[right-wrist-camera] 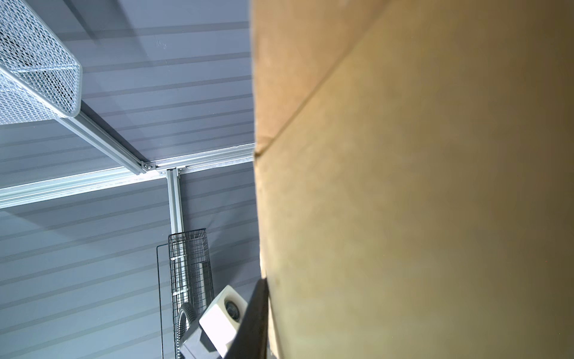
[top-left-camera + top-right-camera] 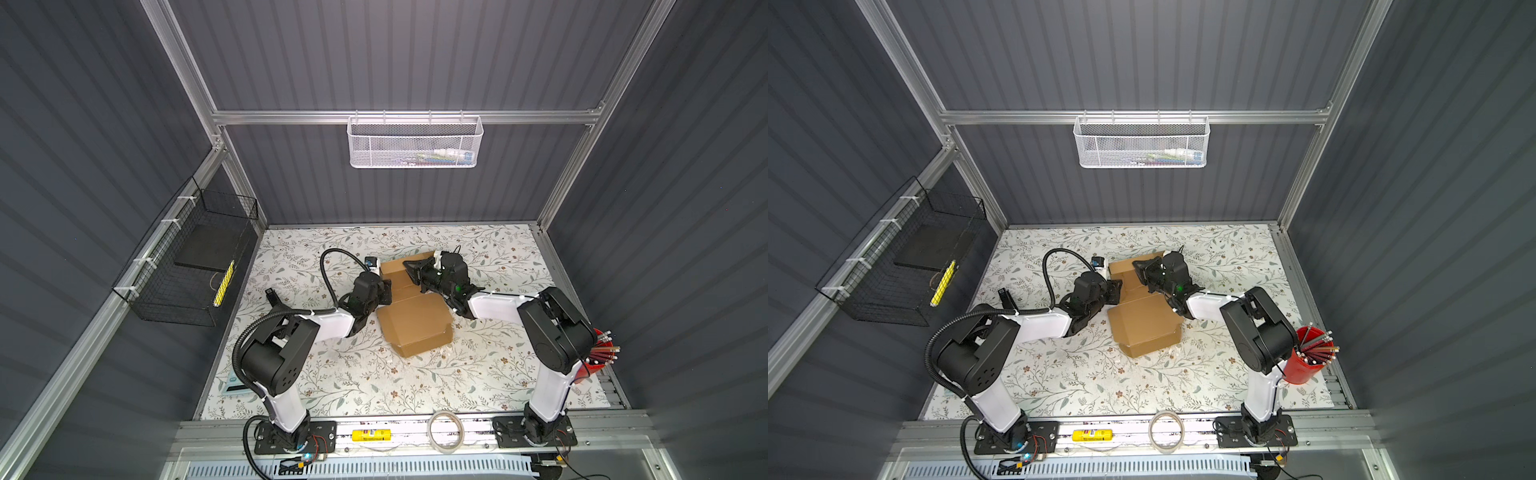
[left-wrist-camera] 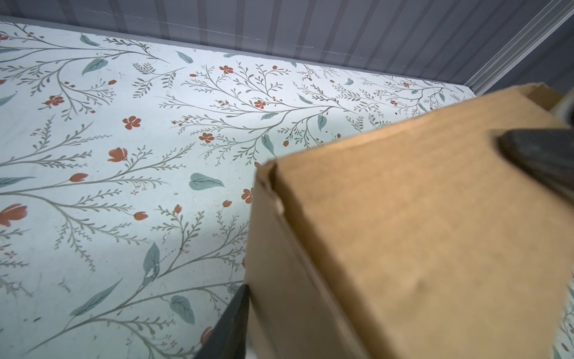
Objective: Fold the paper box
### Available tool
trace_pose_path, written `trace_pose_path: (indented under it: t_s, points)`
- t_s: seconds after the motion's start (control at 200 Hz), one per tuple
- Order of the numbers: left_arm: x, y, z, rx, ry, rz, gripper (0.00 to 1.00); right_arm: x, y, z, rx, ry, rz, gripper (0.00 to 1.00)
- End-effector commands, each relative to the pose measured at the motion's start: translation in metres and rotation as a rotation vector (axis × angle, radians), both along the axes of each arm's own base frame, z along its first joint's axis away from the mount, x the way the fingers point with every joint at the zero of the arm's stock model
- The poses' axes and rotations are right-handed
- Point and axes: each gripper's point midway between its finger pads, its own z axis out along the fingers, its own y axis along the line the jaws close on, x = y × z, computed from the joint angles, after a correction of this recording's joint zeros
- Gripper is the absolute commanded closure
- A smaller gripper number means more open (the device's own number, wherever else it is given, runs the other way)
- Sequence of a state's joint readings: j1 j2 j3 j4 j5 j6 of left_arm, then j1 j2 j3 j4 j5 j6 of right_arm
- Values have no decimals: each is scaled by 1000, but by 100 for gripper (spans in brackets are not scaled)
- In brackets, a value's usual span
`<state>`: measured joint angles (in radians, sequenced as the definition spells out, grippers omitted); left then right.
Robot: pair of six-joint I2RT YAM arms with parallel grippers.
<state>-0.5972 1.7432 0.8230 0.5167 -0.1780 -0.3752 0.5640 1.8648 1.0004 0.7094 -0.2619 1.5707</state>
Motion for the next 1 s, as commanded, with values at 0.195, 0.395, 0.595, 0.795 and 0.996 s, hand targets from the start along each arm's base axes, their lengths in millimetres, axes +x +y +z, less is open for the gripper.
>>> trace_pose_path:
  t_s: [0.195, 0.395, 0.595, 0.795, 0.996]
  points:
    - [9, -9, 8, -11, -32, 11, 67, -19, 5, -45, -62, 125, 43, 84]
    - [9, -5, 7, 1, -35, 29, 71, -20, 5, -45, -58, 123, 44, 82]
    - [11, 0, 8, 14, -46, 54, 76, -20, 5, -35, -45, 105, 46, 79]
    - [10, 2, 6, 28, -51, 57, 84, -25, 0, -21, -46, 68, 49, 73]
    - [6, 9, 8, 41, -62, 67, 89, -44, -14, -15, -115, 26, 59, 67]
